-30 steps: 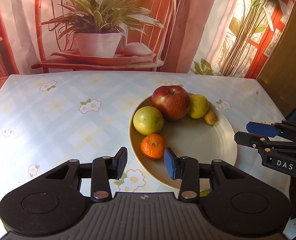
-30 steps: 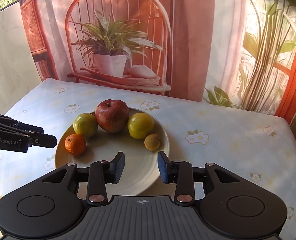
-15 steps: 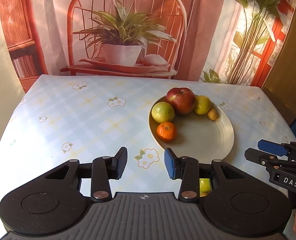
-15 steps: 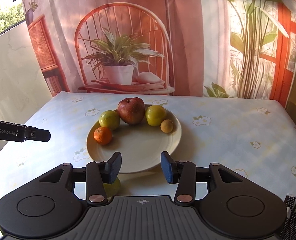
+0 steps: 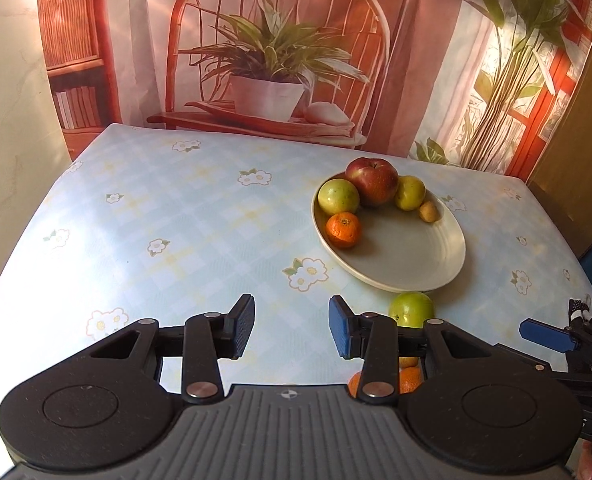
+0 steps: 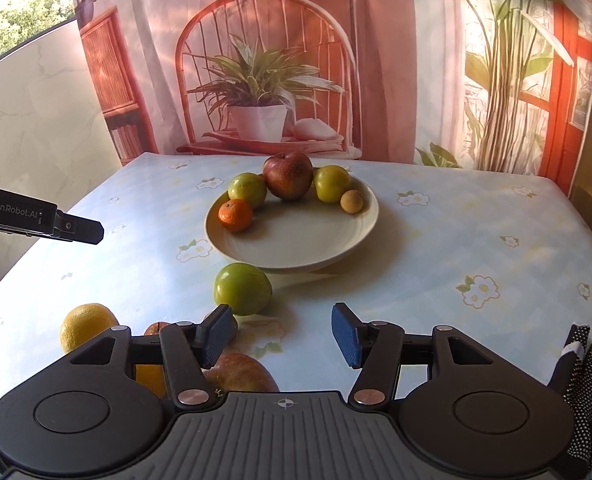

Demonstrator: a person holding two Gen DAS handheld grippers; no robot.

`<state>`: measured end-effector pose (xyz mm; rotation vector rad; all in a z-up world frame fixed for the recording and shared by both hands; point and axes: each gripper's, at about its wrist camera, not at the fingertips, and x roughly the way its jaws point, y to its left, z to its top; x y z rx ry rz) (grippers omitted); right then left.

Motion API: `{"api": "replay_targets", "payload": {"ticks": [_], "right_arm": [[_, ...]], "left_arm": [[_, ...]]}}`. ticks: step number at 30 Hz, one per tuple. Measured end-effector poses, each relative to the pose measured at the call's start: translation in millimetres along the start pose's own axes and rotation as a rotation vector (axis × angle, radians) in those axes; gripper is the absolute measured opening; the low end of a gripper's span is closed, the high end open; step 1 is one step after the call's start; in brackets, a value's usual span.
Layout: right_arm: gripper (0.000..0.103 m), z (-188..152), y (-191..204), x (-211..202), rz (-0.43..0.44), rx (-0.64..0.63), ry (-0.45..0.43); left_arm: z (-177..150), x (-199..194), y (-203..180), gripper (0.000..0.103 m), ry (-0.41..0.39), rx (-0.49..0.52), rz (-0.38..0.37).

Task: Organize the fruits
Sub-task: 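Move both tools back to the second large red apple in the pile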

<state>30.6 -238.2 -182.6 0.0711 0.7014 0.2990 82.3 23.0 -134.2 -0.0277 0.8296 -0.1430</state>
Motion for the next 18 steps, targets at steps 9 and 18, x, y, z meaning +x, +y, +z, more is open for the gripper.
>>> {"api": "replay_targets", "payload": {"ticks": [9, 18], "right_arm": [[0.061, -19, 18, -7, 0.018, -0.089, 0.016], [0.064, -30, 23, -3, 0.052, -0.1, 0.03]], "left_arm": [[-15, 3, -11, 0.043, 0.037, 0.006, -0.065], [-21, 7, -19, 0.043, 0.058, -0.001, -0.127]]}}
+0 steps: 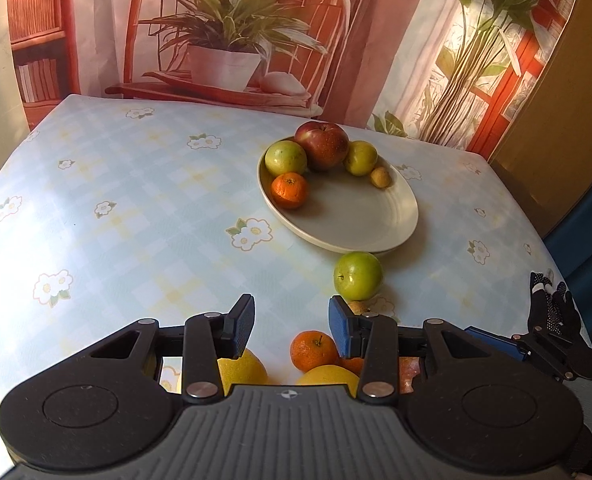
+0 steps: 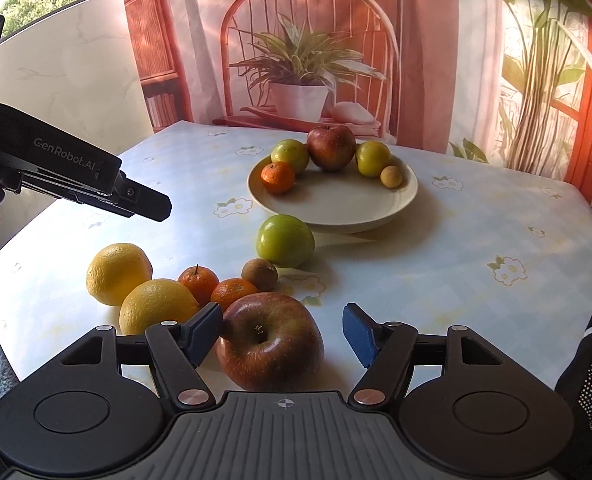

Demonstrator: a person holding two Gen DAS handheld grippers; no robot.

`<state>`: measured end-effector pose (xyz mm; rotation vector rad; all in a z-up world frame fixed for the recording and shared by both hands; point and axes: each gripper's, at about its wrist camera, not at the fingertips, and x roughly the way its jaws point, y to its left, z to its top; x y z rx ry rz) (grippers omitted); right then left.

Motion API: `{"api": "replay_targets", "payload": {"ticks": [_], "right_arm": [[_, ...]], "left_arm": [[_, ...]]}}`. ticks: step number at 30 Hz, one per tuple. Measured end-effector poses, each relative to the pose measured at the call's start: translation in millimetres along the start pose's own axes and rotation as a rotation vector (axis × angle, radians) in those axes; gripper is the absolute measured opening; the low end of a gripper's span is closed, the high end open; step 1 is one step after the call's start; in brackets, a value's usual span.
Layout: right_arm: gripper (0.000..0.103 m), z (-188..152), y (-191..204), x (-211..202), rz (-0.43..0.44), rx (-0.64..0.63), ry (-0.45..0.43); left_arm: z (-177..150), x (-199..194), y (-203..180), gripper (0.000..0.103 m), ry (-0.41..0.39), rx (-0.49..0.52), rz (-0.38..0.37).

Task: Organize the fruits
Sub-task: 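Move both tools back to the second large red apple in the pile, then close right gripper on the red apple and lift it toward the plate while left tool presses its top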

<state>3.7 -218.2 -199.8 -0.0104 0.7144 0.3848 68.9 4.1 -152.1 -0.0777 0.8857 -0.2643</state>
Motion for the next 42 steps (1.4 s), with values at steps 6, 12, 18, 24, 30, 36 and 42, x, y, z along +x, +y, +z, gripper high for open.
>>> {"api": "replay_targets", "payload": {"ticks": [6, 12, 18, 24, 30, 36, 42], "right_arm": [[0.064, 0, 3, 0, 0.005, -0.023, 0.0], [0.064, -2, 4, 1, 0.01, -0.04, 0.014], [0.064, -10, 3, 10, 0.005, -0.037, 0.053], [0.062, -17, 4, 20, 0.01, -0.035, 0.096], [0.057, -20, 3, 25, 0.008, -0.036, 0.111], [0.057, -21, 1, 25, 0.011, -0.03, 0.106], [0.057, -21, 1, 25, 0.01, -0.028, 0.104]], "left_arm": [[1, 3, -3, 0.043, 0.008, 0.011, -0.02], [1, 3, -5, 0.043, 0.014, 0.018, -0.041], [-1, 9, -6, 0.043, 0.039, 0.013, -0.085], [-3, 19, -13, 0.043, 0.077, 0.018, -0.142], [-8, 29, -24, 0.043, 0.115, 0.042, -0.233], [-11, 35, -40, 0.043, 0.142, 0.127, -0.285], [-15, 43, -49, 0.042, 0.185, 0.173, -0.313]]}}
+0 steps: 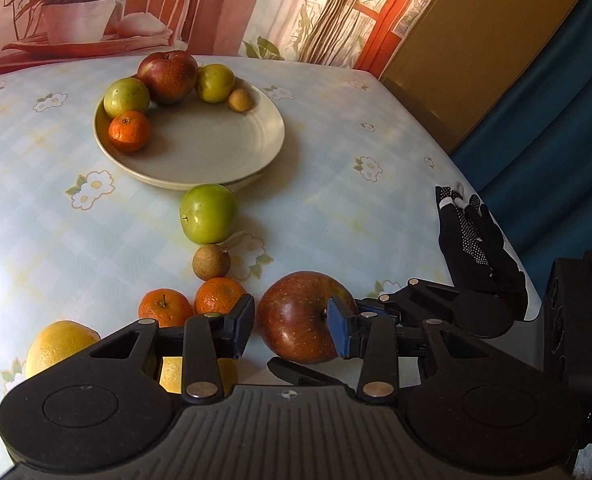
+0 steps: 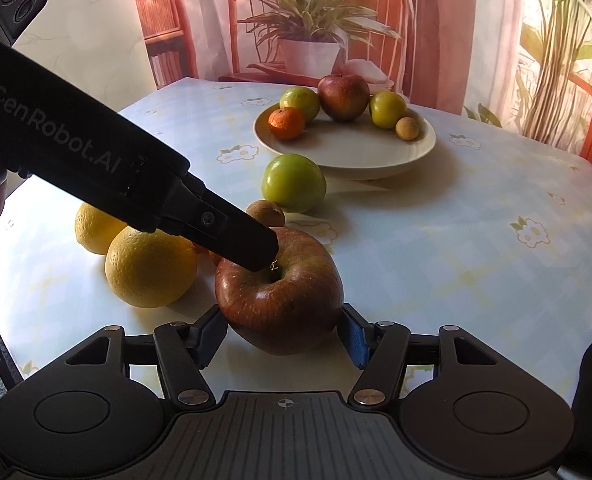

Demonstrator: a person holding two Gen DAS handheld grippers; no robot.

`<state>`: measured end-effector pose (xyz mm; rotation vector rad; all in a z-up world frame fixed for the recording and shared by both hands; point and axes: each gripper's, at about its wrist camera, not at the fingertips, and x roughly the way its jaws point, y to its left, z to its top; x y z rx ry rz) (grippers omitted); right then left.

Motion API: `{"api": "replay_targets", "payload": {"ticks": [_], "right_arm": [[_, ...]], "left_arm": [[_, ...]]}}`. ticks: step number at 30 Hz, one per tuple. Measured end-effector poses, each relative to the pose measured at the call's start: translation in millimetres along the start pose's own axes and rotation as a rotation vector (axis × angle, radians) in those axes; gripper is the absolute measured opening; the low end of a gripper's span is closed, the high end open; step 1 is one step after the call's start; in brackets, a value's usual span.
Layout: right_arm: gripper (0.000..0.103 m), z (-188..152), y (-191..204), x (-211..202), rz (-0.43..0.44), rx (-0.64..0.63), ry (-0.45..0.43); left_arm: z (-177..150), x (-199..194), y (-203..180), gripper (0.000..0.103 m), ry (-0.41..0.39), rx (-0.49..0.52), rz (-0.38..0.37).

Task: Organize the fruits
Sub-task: 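Close right gripper on the red apple and lift it toward the plate while left tool presses its top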

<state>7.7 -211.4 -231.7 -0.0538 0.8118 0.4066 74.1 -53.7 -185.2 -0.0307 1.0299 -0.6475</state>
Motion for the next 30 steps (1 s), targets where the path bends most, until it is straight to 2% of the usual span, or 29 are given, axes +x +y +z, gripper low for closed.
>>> {"api": "replay_targets", "payload": {"ticks": [4, 13, 20, 25, 30], "right_arm": [[0.056, 0, 0, 0, 0.0, 0.0, 0.0], [0.057, 0, 0, 1, -0.001, -0.001, -0.002], [0.055, 1, -4, -2, 0.009, 0.025, -0.008], [0.055, 12, -12, -12, 0.012, 0.049, -0.049], [0.055, 40, -19, -24, 0.0, 0.008, -0.09]], "left_arm": [[1, 4, 0, 0.042, 0.004, 0.003, 0.001], [2, 11, 9, 0.04, 0.024, -0.043, -0.045], [6, 12, 8, 0.04, 0.032, -0.027, -0.054], [18, 2, 1, 0.04, -0.005, 0.009, -0.054], [41, -18, -8, 0.04, -0.076, 0.042, -0.046]]}}
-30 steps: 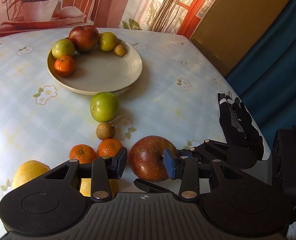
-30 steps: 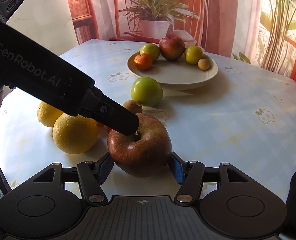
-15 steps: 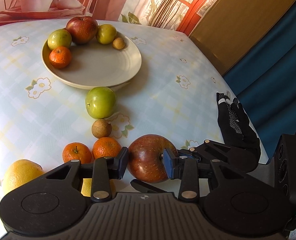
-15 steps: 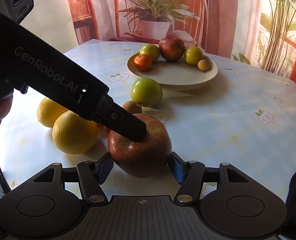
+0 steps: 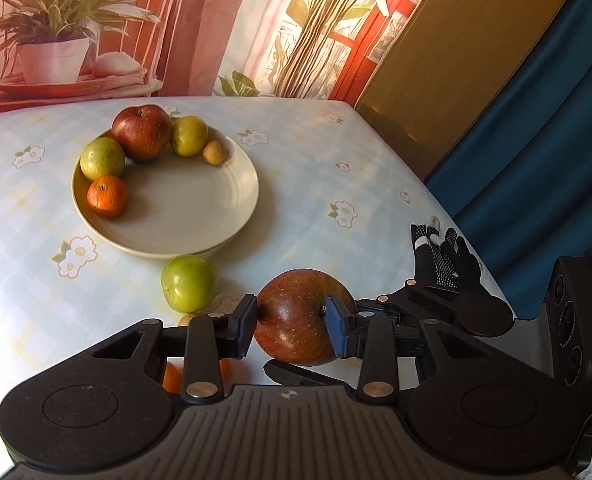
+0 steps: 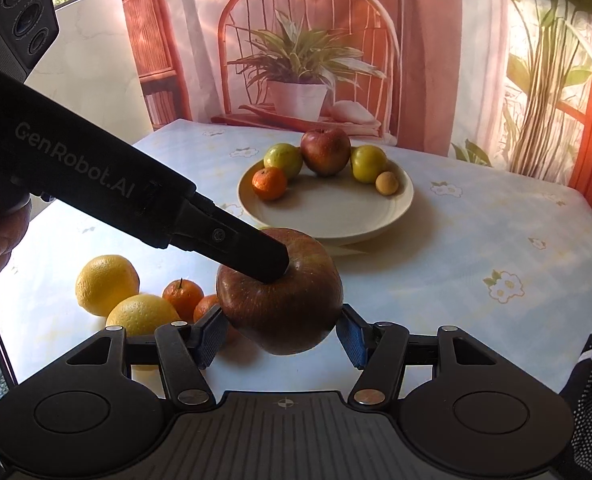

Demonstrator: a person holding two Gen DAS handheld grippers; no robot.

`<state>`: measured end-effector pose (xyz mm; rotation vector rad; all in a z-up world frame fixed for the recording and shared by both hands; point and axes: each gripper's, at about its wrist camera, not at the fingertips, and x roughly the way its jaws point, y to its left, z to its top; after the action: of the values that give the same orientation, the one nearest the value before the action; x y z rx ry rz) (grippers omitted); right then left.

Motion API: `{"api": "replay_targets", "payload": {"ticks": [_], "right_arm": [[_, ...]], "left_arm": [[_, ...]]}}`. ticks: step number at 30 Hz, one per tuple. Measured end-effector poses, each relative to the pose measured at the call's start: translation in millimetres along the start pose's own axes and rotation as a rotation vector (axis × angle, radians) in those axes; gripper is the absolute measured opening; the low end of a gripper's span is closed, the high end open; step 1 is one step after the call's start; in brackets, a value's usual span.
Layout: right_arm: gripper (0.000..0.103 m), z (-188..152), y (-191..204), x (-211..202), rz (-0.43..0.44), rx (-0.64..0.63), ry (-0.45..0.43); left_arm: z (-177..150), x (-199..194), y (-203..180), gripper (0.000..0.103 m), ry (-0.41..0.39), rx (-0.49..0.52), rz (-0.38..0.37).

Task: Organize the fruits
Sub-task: 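Close right gripper on the red apple and lift it toward the plate while left tool presses its top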

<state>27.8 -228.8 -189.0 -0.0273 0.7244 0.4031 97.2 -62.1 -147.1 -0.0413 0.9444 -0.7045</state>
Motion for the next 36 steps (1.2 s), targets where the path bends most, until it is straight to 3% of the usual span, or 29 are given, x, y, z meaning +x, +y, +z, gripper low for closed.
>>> {"api": "replay_targets", "payload": {"ticks": [7, 13, 22, 36], "right_arm": [[0.056, 55, -12, 0, -0.001, -0.051, -0.072], [0.056, 87, -22, 24, 0.015, -0.103, -0.083], [0.056, 102, -43, 82, 0.072, -0.089, -0.011], [0.056, 105, -62, 143, 0.073, -0.059, 0.08]], "left_arm": [[39, -21, -4, 0.04, -0.109, 0.032, 0.04], [62, -15, 8, 0.04, -0.144, 0.021, 0.07], [83, 15, 41, 0.04, -0.086, -0.027, 0.113], [99, 60, 73, 0.038, -0.005, -0.057, 0.128]]}}
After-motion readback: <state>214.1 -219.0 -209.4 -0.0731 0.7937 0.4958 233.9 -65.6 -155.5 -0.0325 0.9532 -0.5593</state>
